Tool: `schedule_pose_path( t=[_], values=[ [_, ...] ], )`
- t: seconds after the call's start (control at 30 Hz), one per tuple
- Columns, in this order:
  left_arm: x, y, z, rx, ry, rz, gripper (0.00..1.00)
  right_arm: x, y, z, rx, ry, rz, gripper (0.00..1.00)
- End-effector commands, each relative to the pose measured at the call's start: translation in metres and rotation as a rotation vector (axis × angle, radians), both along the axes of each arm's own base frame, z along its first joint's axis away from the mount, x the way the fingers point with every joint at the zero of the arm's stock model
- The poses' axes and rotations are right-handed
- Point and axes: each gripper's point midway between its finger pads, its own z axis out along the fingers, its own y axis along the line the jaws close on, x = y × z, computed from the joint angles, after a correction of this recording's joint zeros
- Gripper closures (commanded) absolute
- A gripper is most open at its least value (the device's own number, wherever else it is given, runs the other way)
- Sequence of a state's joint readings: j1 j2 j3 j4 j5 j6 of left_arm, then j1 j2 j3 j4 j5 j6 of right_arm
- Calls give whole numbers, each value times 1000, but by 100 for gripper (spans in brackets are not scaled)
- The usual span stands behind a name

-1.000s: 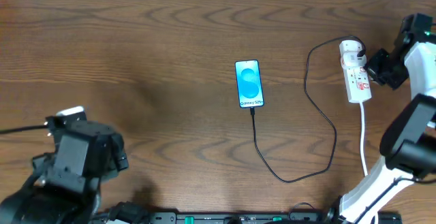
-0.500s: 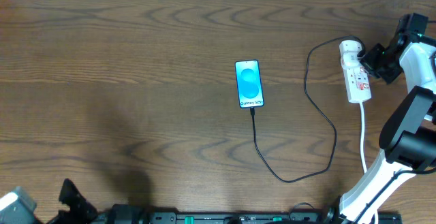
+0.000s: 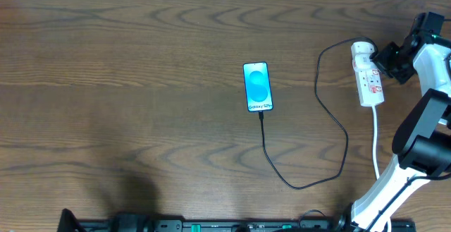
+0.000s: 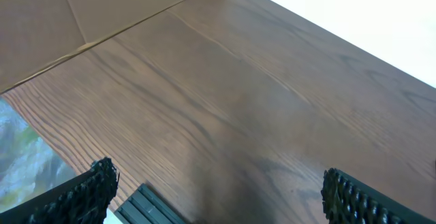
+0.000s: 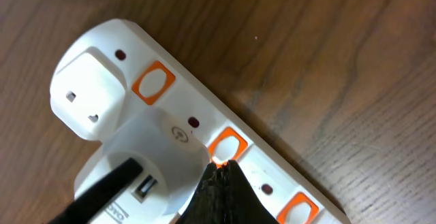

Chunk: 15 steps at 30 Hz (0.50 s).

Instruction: Plug charger to phone and switch on socket

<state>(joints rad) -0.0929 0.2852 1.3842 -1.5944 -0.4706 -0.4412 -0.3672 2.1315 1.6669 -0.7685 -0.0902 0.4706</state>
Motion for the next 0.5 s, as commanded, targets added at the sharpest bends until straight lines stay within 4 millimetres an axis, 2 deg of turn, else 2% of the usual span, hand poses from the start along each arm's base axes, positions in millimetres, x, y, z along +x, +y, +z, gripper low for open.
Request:
schedule_pose_path(
  t=[0.0,0.27,0.47],
  values=[
    [-2,2,0,6,-3,16,2,7,0,-2,-3,-10,-10,99],
    [-15,3,0,3,-42,76,2,1,6,-31,23,54,-1,99],
    [-21,3,-3,4,-39,95,2,7,4,-32,19,32,0,99]
  ],
)
